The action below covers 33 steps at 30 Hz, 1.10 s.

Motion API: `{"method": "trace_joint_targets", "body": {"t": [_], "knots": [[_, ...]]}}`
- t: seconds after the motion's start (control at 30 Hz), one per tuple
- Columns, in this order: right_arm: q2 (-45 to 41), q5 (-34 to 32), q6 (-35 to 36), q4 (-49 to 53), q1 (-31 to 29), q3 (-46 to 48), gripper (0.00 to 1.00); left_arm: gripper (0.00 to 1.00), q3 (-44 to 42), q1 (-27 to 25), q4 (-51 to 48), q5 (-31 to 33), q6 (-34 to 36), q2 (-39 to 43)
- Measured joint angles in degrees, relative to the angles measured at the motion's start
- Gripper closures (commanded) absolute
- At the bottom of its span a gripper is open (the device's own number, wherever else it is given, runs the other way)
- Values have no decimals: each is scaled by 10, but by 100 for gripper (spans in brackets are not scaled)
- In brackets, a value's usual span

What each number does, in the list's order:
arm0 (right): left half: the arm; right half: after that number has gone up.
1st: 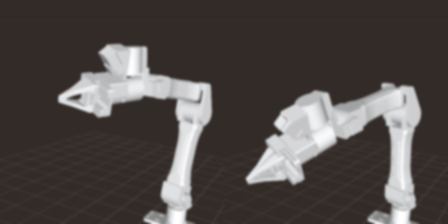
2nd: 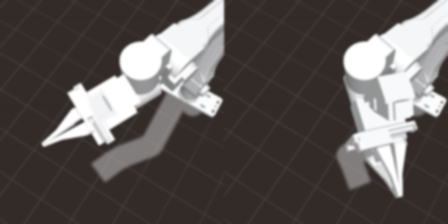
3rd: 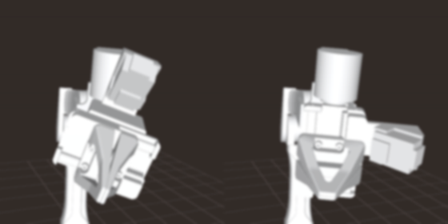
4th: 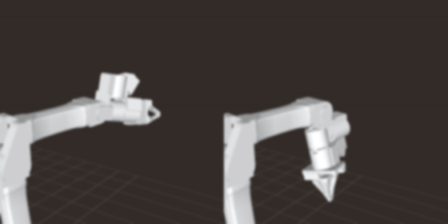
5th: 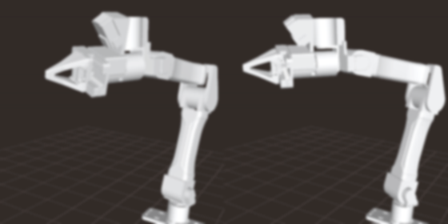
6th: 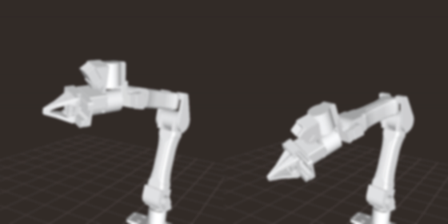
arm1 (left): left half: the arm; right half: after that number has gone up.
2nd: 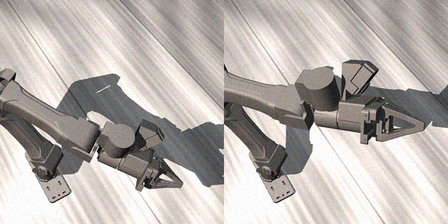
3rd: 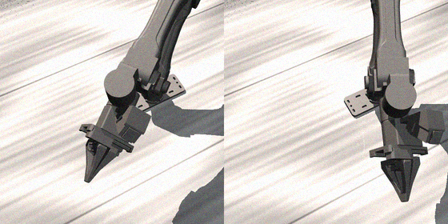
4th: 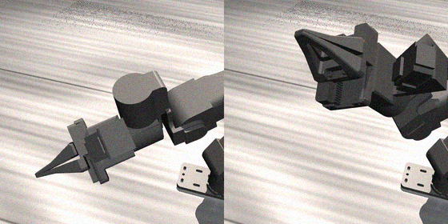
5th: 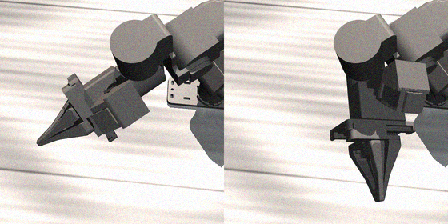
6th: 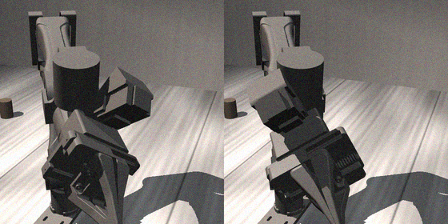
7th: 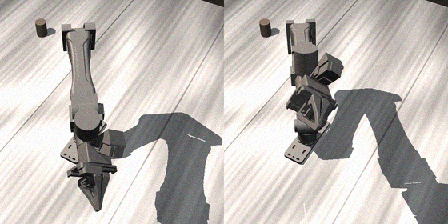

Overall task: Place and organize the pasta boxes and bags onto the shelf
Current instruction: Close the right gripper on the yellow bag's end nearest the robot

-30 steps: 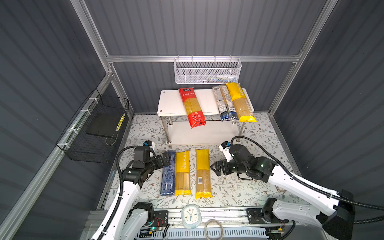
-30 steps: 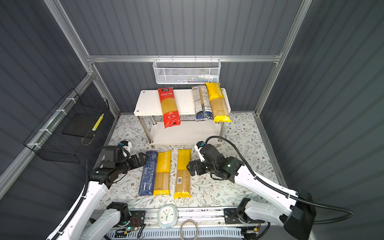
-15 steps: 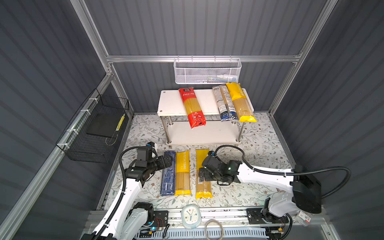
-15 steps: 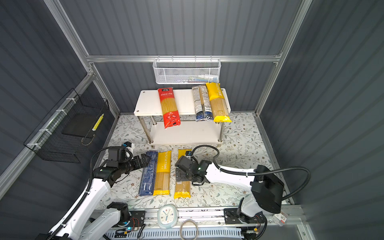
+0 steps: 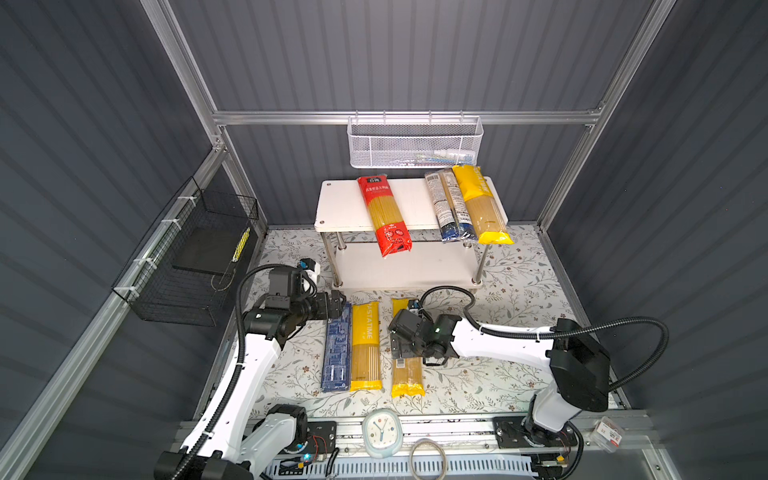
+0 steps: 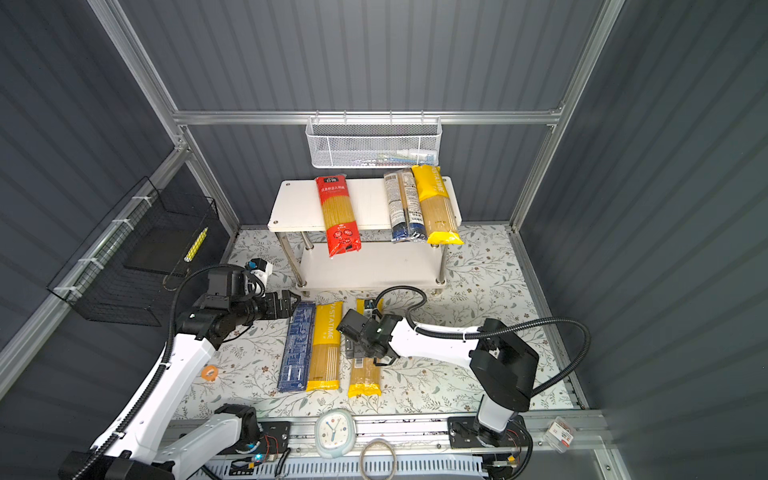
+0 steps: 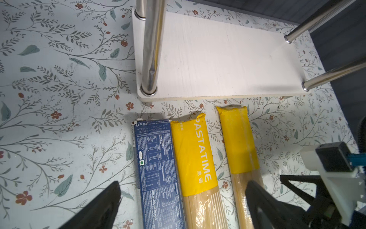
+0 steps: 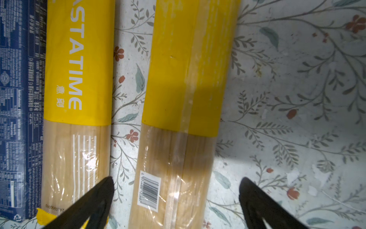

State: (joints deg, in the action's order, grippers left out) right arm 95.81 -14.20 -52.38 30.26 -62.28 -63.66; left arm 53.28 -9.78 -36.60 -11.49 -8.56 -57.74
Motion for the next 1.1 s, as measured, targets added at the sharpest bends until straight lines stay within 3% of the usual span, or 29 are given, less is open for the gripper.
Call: {"method": "trace_joint_targets", "body": {"t": [0.47,1.1], "knots": [[45,43,0,-36,13,2,1,1,-32,0,2,23,23,18],[106,67,2,8,36,-32,1,1,-32,0,2,10,31,28]]}}
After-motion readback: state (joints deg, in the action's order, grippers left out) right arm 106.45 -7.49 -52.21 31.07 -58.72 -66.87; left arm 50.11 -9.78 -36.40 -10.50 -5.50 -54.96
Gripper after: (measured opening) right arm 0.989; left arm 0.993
